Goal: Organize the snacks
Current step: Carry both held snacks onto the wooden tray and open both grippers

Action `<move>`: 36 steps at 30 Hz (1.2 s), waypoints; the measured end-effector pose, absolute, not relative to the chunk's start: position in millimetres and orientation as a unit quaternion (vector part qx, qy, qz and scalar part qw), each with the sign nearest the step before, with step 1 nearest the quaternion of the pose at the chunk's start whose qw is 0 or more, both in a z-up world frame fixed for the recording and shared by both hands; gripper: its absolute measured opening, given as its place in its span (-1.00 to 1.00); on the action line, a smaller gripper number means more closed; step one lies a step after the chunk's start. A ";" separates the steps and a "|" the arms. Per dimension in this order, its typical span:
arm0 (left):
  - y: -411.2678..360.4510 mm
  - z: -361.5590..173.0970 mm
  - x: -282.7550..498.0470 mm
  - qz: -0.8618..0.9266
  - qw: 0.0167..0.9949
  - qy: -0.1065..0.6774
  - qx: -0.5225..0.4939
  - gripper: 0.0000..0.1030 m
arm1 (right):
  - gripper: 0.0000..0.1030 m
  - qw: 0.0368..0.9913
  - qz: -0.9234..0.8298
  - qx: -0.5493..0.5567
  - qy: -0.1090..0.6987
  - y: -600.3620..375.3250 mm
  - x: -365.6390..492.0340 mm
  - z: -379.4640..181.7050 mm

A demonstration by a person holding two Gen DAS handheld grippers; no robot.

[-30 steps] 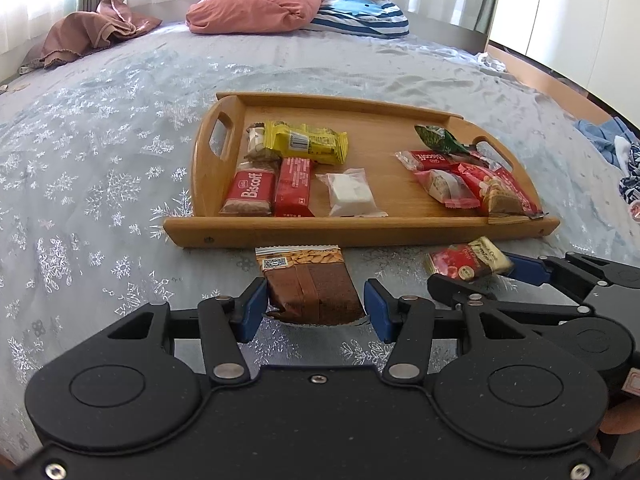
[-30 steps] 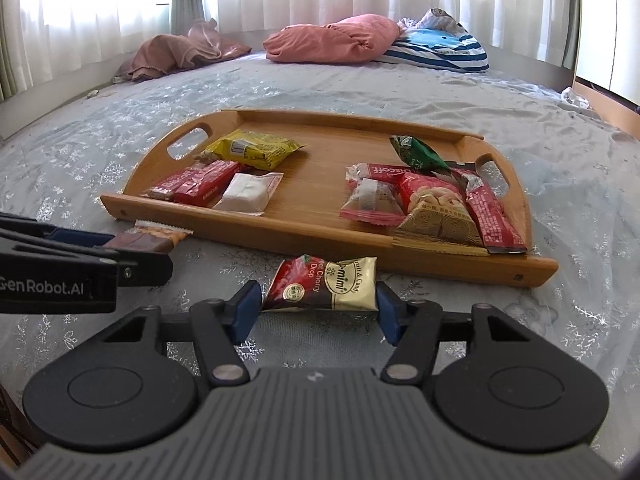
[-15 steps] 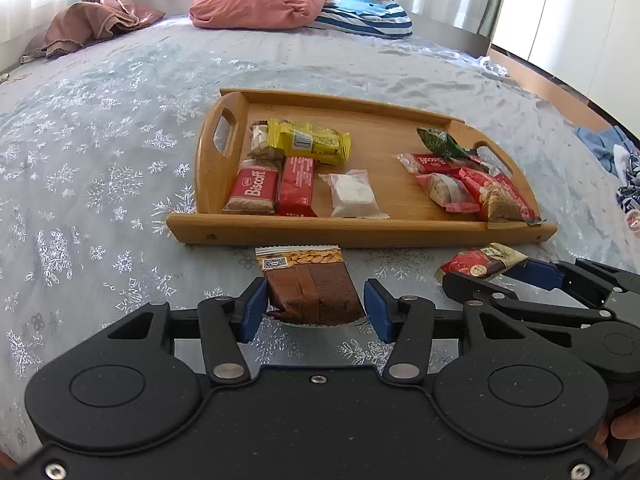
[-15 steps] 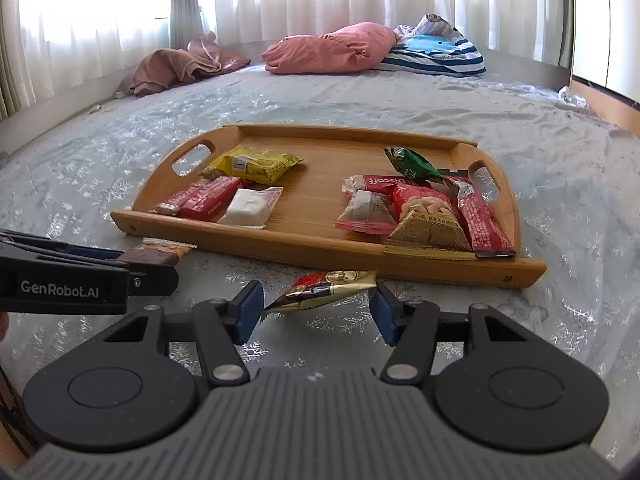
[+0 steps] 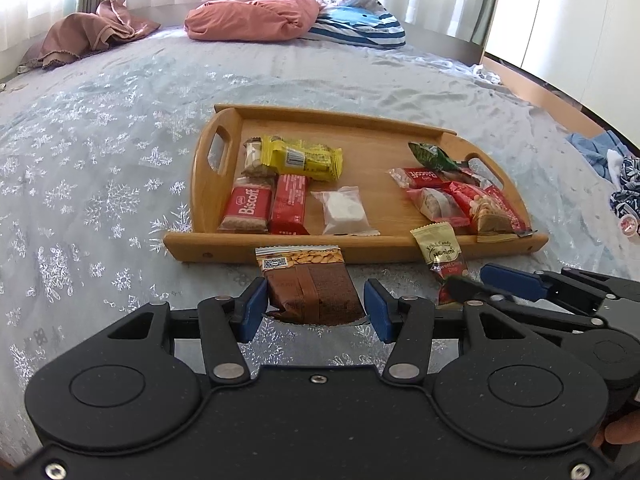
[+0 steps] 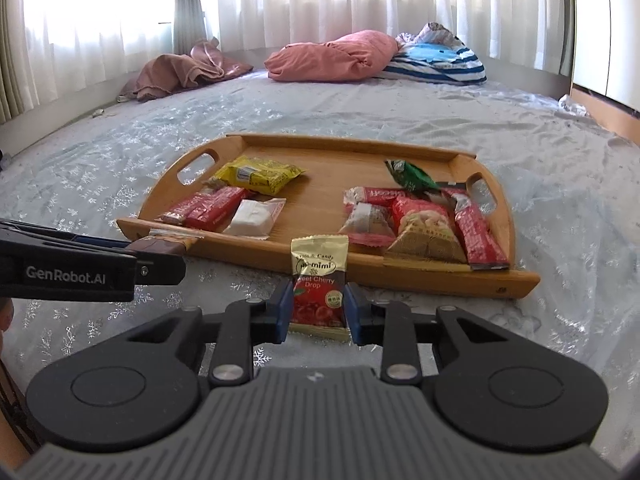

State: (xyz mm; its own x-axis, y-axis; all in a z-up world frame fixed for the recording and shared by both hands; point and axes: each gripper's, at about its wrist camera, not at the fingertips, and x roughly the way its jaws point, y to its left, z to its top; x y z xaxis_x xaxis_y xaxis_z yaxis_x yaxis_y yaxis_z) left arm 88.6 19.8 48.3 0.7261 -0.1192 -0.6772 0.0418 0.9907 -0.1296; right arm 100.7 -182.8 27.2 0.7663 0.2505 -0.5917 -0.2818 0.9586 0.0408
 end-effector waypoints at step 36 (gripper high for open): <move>25.6 99.3 165.3 -0.071 0.949 0.294 -0.086 -0.03 | -0.27 0.937 0.129 0.049 0.320 -185.0 181.0 72.9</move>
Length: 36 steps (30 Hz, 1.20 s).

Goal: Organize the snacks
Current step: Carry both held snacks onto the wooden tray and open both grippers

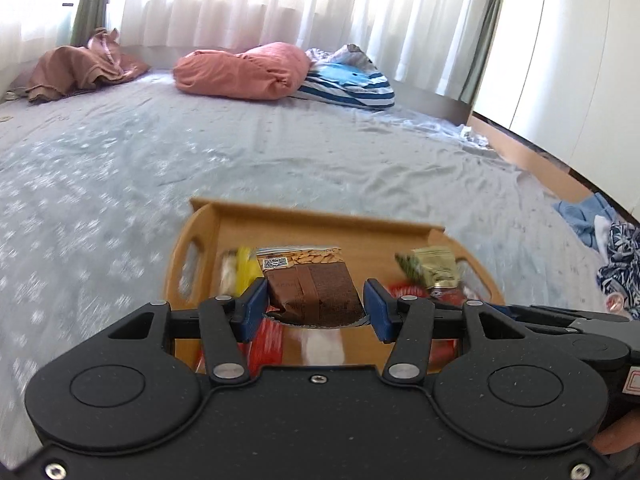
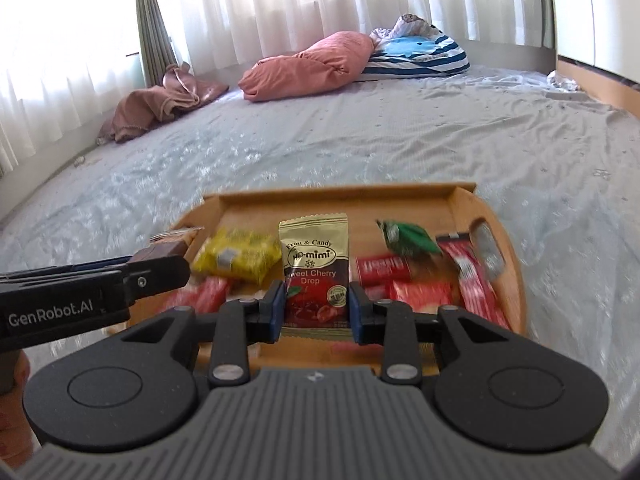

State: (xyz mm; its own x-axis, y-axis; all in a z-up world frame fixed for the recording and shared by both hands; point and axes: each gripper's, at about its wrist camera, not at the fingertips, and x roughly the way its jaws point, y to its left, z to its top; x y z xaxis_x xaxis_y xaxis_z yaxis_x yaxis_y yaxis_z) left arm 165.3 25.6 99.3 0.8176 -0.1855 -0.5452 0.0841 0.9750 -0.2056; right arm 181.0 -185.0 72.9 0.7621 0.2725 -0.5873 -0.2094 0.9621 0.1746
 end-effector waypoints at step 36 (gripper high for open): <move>44.0 30.2 315.7 -0.004 0.928 0.365 -0.076 -0.02 | -0.23 0.914 0.111 0.050 0.387 -170.8 307.6 22.8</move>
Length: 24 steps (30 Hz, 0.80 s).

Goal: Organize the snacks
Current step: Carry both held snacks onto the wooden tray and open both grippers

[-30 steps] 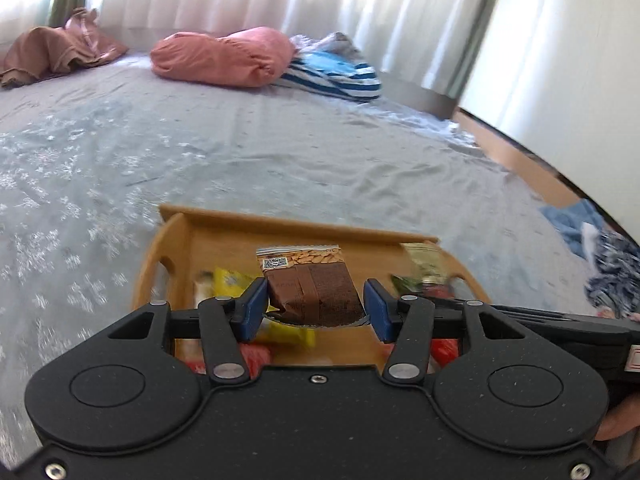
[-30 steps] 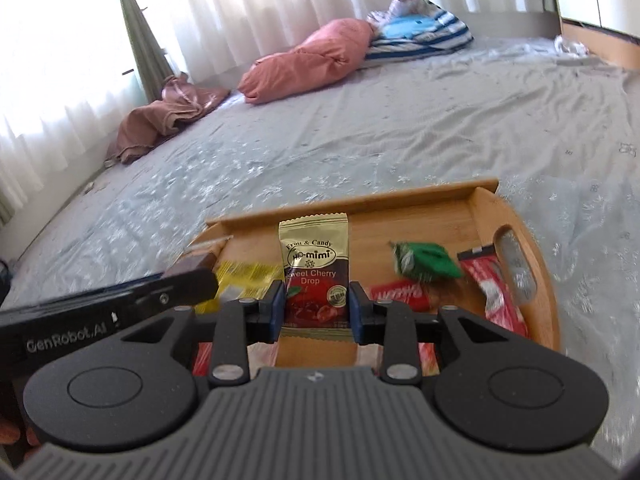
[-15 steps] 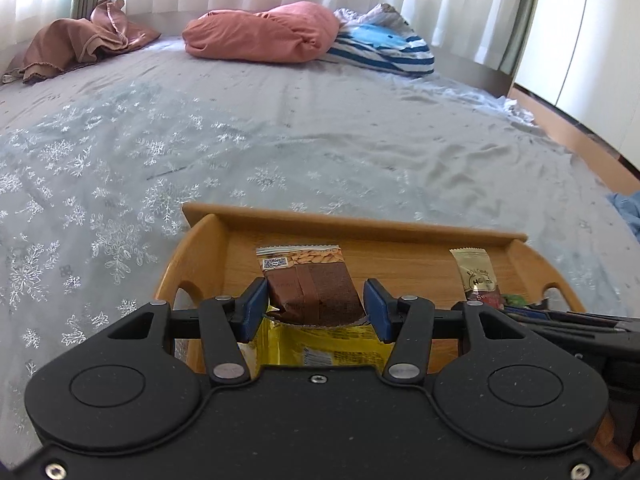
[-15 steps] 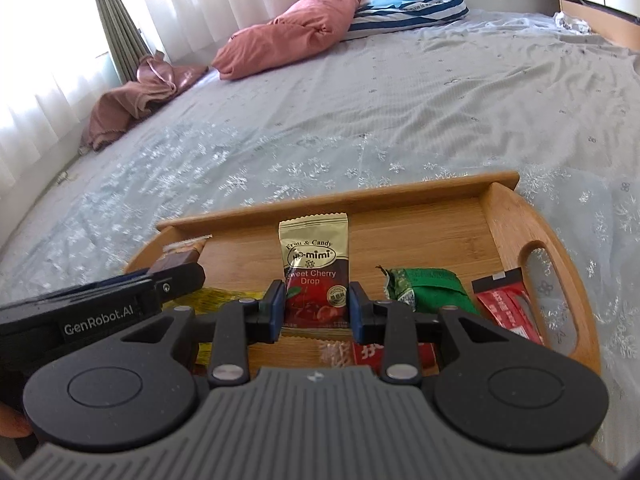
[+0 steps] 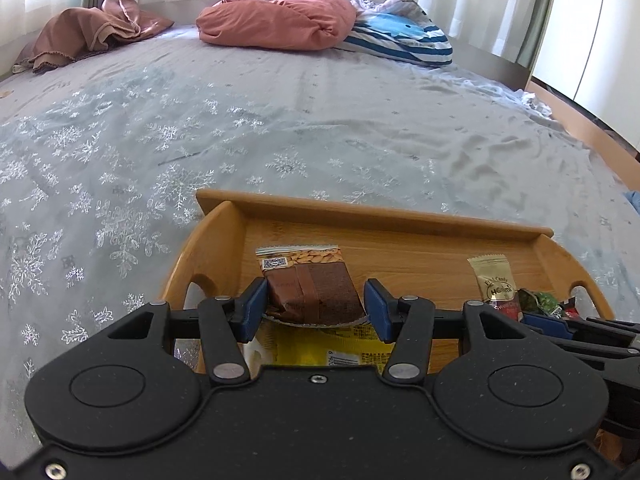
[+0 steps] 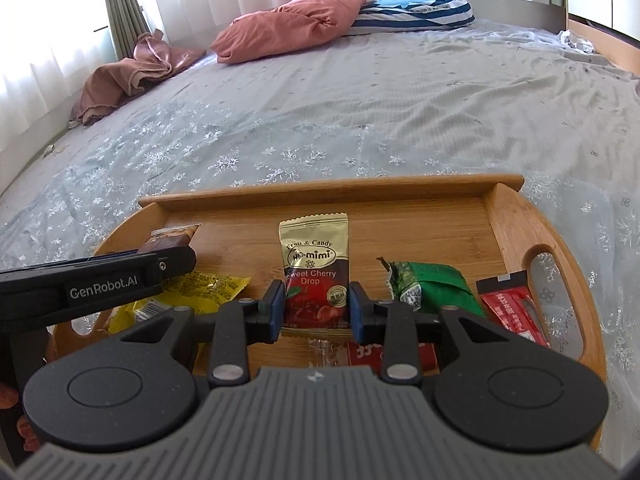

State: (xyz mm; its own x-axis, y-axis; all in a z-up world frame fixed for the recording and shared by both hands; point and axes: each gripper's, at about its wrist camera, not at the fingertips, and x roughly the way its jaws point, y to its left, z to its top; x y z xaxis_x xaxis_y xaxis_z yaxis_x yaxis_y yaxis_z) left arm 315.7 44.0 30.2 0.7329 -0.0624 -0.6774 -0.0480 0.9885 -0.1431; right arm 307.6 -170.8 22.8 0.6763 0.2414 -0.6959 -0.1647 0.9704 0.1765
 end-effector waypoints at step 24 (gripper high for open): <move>40.3 86.8 259.0 -0.011 0.941 0.334 -0.060 0.89 | 0.31 0.934 0.124 0.025 0.333 -171.6 266.3 60.6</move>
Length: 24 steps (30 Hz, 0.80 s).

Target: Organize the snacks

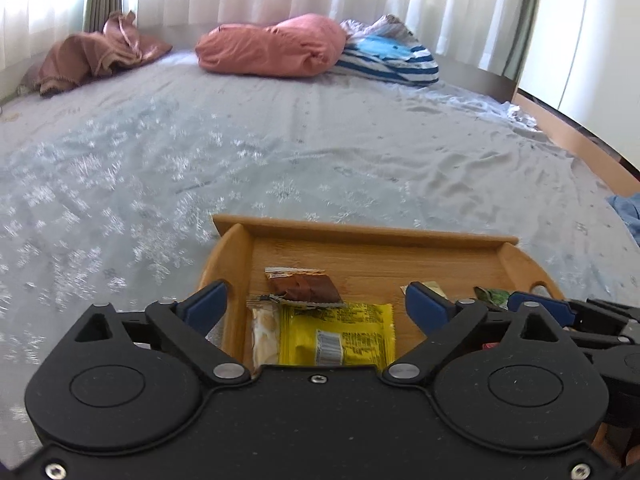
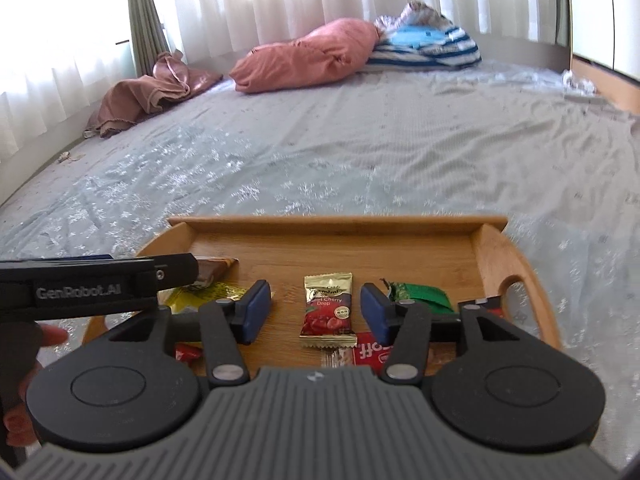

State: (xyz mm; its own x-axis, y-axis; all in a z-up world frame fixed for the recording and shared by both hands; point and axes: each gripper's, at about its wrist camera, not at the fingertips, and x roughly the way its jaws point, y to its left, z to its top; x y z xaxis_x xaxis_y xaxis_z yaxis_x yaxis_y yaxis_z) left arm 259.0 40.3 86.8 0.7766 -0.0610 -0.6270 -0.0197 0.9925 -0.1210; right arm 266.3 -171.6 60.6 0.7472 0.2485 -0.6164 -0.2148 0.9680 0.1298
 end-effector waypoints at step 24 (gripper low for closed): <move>29.8 93.5 113.1 0.007 0.944 0.325 -0.053 0.97 | 0.66 0.950 0.128 -0.014 0.284 -192.1 134.2 73.4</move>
